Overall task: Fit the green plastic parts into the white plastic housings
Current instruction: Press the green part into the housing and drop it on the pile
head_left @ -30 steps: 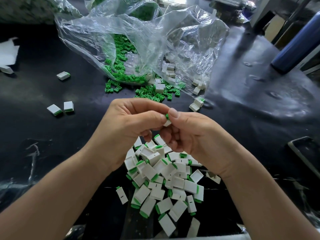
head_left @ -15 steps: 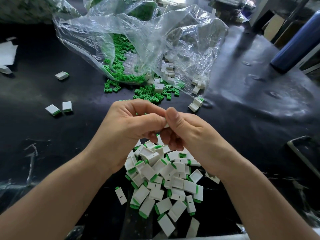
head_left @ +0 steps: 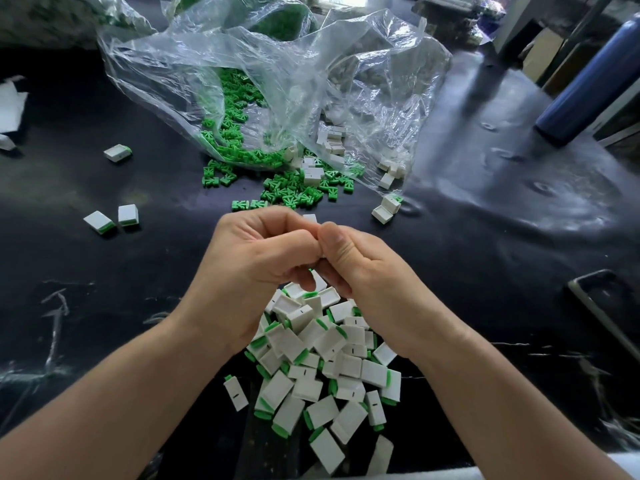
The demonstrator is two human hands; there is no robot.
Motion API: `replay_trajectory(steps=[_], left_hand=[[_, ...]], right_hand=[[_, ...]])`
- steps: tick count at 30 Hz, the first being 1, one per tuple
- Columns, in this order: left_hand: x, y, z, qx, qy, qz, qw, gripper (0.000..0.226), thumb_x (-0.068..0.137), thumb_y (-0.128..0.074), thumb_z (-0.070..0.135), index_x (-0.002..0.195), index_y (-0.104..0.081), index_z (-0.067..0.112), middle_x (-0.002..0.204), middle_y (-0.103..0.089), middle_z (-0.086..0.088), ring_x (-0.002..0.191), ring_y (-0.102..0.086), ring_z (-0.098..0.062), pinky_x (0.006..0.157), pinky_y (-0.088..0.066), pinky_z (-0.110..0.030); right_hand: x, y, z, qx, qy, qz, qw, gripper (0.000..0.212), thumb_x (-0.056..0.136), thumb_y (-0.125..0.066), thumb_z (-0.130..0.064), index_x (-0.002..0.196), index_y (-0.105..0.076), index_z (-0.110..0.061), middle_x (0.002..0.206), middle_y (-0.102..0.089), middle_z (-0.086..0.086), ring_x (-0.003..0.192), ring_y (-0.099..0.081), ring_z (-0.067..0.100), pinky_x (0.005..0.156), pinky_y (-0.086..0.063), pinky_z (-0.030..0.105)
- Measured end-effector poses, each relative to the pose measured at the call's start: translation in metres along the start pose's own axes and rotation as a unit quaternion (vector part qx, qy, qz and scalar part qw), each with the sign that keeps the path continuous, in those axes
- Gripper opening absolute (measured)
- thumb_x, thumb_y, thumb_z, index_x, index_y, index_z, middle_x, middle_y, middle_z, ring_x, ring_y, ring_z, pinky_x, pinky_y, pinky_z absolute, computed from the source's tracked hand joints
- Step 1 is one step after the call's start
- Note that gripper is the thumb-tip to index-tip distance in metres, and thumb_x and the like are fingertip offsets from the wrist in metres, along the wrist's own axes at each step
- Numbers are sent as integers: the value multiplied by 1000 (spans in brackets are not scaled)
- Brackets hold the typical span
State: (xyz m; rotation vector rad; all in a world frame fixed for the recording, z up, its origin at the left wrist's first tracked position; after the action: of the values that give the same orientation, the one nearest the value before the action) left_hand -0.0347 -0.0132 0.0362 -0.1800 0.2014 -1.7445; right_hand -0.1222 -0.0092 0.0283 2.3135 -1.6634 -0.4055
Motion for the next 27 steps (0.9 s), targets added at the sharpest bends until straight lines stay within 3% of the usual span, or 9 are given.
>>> replay_trajectory(steps=[5, 10, 13, 17, 21, 22, 24, 27], left_hand=[[0, 2, -3, -2, 15, 12, 1000, 14, 58, -55, 1, 53, -67, 7, 51, -60, -9, 41, -55, -15, 42, -44, -19], [1, 4, -6, -7, 25, 17, 1000, 13, 58, -56, 1, 53, -67, 6, 52, -61, -9, 43, -55, -14, 43, -45, -20], [0, 3, -6, -8, 26, 10, 1000, 12, 58, -56, 1, 54, -67, 5, 53, -62, -9, 45, -57, -15, 43, -46, -20], [0, 3, -6, -13, 30, 5, 999, 13, 59, -56, 0, 54, -67, 5, 53, -62, -9, 45, -57, -15, 44, -46, -19], [0, 2, -6, -16, 36, 3, 999, 15, 58, -55, 0, 53, -67, 6, 53, -61, -8, 45, -58, -15, 45, -47, -20], [0, 2, -6, -15, 35, 1, 999, 15, 58, -55, 0, 53, -67, 6, 52, -61, -8, 45, -58, -15, 45, -48, -20], [0, 1, -4, -15, 29, -8, 999, 16, 59, -54, 0, 53, -68, 6, 51, -62, -8, 44, -59, -15, 45, -48, -19], [1, -2, -2, -23, 21, -29, 999, 16, 61, -53, 0, 58, -69, 4, 52, -63, -12, 44, -61, -20, 46, -46, -19]], right_hand=[[0, -1, 2, -11, -2, 1, 1000, 47, 98, -30, -35, 89, -59, 1, 55, -40, -16, 51, -36, 2, 58, -29, 23], [1, -2, 3, -9, -7, 1, 1000, 44, 98, -31, -36, 90, -60, -4, 69, -48, -9, 59, -39, 3, 63, -32, 27], [0, -2, 3, -14, -12, 1, 1000, 42, 98, -31, -36, 87, -58, -7, 75, -51, -3, 70, -44, 11, 66, -37, 37], [0, -2, 2, -27, -12, 6, 1000, 43, 97, -31, -37, 91, -59, -6, 78, -54, 0, 72, -46, 13, 68, -40, 37], [0, -1, 1, -29, -16, 11, 999, 39, 98, -31, -35, 92, -59, -8, 85, -57, 5, 82, -52, 24, 83, -45, 49], [0, -1, 2, -26, -16, 11, 999, 39, 98, -32, -35, 92, -59, -8, 82, -56, 0, 80, -51, 19, 81, -45, 47], [-1, -2, 3, -6, -10, 10, 1000, 39, 98, -32, -34, 92, -62, -10, 72, -53, -14, 70, -48, 5, 69, -42, 32], [-1, 1, 1, 64, -2, 1, 998, 42, 98, -32, -34, 68, -58, -23, 54, -47, -19, 53, -41, -1, 58, -34, 13]])
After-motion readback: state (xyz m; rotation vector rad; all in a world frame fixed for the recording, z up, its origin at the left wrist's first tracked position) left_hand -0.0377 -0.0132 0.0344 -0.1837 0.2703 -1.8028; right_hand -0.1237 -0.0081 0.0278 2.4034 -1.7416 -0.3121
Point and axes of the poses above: each hand's wrist, its own x-axis towards the middle knuckle, its own y-axis out of the back of the hand, z = x × y, the point moved 8 cm from there along x, towards the middle knuckle
